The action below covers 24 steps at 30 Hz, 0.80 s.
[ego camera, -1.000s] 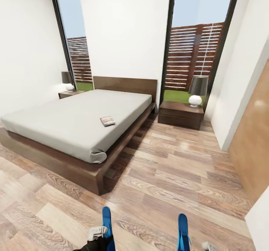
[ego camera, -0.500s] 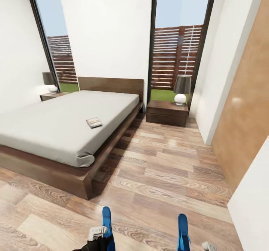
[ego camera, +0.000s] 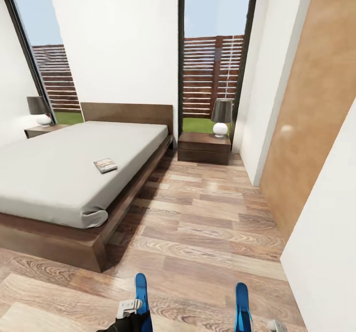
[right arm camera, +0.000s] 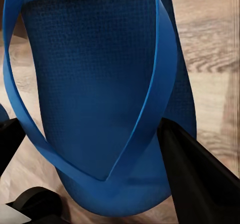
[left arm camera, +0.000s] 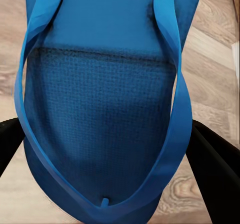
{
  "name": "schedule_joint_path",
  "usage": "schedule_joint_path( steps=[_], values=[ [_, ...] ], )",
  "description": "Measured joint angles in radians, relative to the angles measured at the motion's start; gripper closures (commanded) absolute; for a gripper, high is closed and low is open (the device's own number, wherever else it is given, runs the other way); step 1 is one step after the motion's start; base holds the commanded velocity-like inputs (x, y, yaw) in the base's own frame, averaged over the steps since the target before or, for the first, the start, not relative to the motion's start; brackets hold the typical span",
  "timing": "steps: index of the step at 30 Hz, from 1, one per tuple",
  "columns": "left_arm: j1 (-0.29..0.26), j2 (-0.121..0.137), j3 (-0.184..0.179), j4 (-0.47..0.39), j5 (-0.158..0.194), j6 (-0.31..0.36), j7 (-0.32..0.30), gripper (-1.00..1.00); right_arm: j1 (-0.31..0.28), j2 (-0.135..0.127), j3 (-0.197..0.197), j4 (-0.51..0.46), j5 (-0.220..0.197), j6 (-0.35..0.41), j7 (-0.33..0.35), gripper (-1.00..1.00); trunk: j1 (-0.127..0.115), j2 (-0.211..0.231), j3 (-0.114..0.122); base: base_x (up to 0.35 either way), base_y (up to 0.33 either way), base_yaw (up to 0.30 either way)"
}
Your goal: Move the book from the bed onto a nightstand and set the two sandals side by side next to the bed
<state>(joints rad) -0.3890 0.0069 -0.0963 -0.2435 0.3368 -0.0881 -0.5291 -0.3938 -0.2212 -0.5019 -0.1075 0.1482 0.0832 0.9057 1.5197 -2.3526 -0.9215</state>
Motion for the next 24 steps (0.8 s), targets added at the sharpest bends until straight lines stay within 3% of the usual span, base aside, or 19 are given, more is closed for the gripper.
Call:
schedule_joint_path(
  steps=[16, 24],
  values=[
    [0.000, 0.000, 0.000, 0.000, -0.001, 0.000, 0.000, 1.00, 0.000, 0.000, 0.000, 0.000, 0.002, 0.000, 0.000, 1.00, 0.000, 0.000, 0.000, 0.000, 0.000, -0.222],
    [0.000, 0.000, 0.000, 0.000, -0.001, 0.000, 0.000, 1.00, 0.000, 0.000, 0.000, 0.000, 0.002, 0.000, 0.000, 1.00, 0.000, 0.000, 0.000, 0.000, 0.000, -0.044]
  ],
)
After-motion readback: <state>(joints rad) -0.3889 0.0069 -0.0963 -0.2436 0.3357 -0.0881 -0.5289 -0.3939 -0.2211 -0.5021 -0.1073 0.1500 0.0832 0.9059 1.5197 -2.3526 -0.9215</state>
